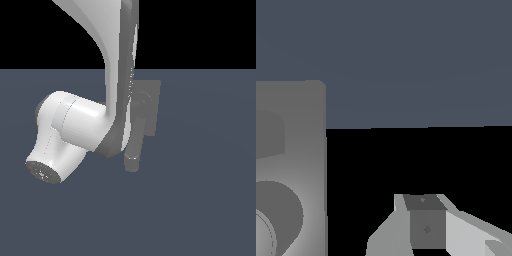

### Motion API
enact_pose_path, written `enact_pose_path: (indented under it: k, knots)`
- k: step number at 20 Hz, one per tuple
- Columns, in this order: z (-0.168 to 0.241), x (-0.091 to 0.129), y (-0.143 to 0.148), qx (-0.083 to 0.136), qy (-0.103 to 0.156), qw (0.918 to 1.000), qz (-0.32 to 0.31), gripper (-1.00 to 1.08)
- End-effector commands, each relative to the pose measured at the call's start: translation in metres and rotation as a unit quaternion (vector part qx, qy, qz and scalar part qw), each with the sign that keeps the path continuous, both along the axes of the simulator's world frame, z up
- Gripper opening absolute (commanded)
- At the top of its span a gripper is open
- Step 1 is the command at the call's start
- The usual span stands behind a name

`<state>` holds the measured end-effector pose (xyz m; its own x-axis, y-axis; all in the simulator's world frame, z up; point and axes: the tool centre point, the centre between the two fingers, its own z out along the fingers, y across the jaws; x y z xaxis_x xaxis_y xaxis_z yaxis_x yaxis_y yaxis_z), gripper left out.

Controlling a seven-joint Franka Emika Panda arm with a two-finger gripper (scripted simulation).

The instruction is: Turn on the faucet by rotating a designated handle.

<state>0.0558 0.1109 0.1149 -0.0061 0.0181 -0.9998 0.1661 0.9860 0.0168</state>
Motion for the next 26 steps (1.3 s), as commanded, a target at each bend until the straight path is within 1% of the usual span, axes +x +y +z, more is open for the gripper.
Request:
enact_pose_path:
  k: [1,3,6,10,24,25,26]
  knots:
    - [0.001,0.0,-0.011,-0.008,-0.001,1.0,-0.005,-1.0]
    - [0.0,0.0,-0.021,-0.016,-0.001,0.9998,-0.01,-1.0]
    - [-0.001,0.0,-0.027,-0.021,-0.001,0.9997,-0.012,-1.0]
    - [-0.001,0.0,-0.027,-0.021,-0.001,0.9997,-0.012,-1.0]
    - [0.062,0.002,-0.019,-0.021,-0.001,0.9997,-0.012,-1.0]
    - [0.062,0.002,-0.019,-0.021,-0.001,0.9997,-0.012,-1.0]
    - [0.052,0.001,-0.021,-0.021,0.004,0.9997,-0.014,-1.0]
